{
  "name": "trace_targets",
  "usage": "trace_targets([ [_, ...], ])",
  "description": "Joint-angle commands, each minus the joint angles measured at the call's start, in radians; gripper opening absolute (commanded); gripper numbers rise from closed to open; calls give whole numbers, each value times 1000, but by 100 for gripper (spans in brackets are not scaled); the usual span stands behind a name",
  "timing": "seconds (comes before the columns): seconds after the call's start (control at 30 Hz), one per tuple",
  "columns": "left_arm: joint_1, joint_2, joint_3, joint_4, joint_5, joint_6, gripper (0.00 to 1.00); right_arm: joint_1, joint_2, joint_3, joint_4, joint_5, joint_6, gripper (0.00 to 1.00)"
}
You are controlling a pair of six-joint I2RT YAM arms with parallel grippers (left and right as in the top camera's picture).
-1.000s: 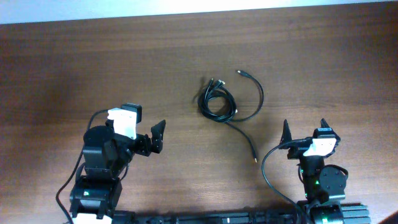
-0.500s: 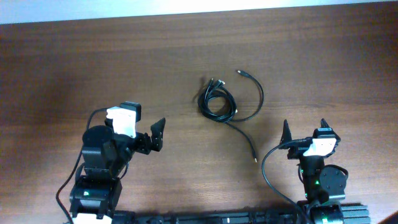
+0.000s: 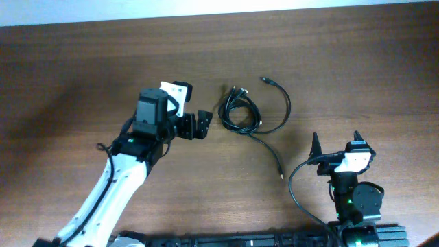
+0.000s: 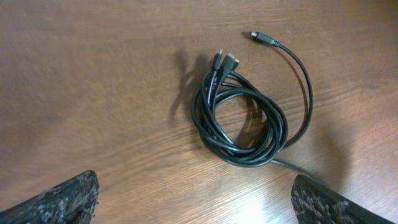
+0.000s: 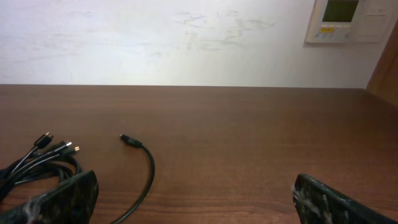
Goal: Untangle cables
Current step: 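Reach the left gripper to the black cable bundle and grasp it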
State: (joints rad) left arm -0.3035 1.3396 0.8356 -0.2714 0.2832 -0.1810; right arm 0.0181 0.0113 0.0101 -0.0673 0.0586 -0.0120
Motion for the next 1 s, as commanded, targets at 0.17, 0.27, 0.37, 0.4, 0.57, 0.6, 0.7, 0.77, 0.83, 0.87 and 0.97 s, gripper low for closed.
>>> trace_targets([
  [0.17,-100,224,23,106,20,-403,99,-5,16,172,-302,-17,6,99],
  [0.27,-151,267,23,163,17,-403,100,-5,82,256,-393,-33,74,98],
  [0.37,-195,301,23,201,16,-443,88,-5,187,343,-462,-52,77,98],
  [0.4,-214,319,23,212,6,-485,87,-5,259,404,-512,-54,77,98],
  [0.57,-291,355,23,211,-117,-626,84,-5,505,574,-632,-96,77,98],
  [0.6,-310,355,23,214,-155,-627,79,-5,569,616,-648,-133,77,99],
  [0.7,-329,354,27,277,-217,-386,79,-5,668,665,-647,-214,76,98],
  [0.77,-326,354,66,278,-216,-208,82,-5,710,668,-646,-255,77,98],
  [0.83,-325,354,101,279,-193,-45,87,-5,736,668,-632,-281,76,98],
  [0.87,-327,354,111,279,-194,11,89,-5,743,668,-629,-288,77,98],
  [0.97,-329,355,114,290,-187,64,91,-5,744,668,-624,-283,76,98],
])
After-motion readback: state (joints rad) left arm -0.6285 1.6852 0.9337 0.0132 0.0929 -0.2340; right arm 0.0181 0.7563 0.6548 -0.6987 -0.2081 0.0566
